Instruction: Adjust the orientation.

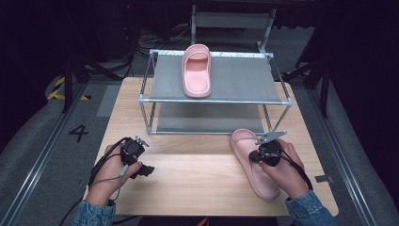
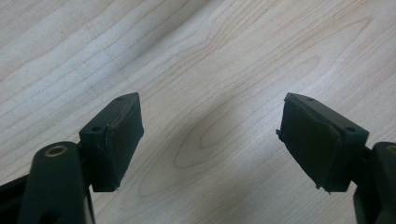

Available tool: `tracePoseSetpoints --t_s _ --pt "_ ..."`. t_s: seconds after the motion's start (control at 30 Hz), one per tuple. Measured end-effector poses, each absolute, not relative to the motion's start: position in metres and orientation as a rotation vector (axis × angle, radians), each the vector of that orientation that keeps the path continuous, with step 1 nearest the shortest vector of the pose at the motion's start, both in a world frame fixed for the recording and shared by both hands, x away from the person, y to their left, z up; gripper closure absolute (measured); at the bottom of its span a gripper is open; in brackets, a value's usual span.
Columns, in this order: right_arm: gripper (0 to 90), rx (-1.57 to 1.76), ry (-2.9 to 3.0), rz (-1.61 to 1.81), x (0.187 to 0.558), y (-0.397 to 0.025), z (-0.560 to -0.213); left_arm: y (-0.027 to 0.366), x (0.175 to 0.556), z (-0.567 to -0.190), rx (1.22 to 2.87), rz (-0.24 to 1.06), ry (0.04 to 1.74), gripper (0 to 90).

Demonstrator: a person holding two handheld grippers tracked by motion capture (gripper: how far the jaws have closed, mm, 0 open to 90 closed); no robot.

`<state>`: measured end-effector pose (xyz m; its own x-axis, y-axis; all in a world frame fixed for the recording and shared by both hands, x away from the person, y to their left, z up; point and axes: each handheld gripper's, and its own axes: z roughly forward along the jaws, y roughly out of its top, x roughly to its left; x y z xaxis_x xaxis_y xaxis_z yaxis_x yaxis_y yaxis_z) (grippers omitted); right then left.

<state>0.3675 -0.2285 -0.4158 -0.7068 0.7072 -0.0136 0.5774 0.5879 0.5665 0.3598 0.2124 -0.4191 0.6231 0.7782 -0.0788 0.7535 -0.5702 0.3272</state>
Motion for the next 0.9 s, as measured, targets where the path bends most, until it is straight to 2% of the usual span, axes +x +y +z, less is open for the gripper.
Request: tracePoseSetpoints --t_s 0.37,0.57,0.67,0.9 --pt "89.7 0.997 2.589 0.743 0.360 -0.208 -0.419 0.213 0.363 -0.421 2.527 0.092 1.218 22.0" --pt "86.9 0.987 2.583 0.730 0.358 -0.204 -0.421 0.213 0.364 -0.422 2.529 0.086 1.215 21.9" --pt "81.6 0.991 2.571 0.725 0.358 -0.205 -0.420 0.213 0.364 -0.423 2.528 0.083 1.220 22.0" --pt "79.0 1.006 2.559 0.727 0.358 -0.211 -0.419 0.215 0.364 -0.423 2.524 0.083 1.226 22.0"
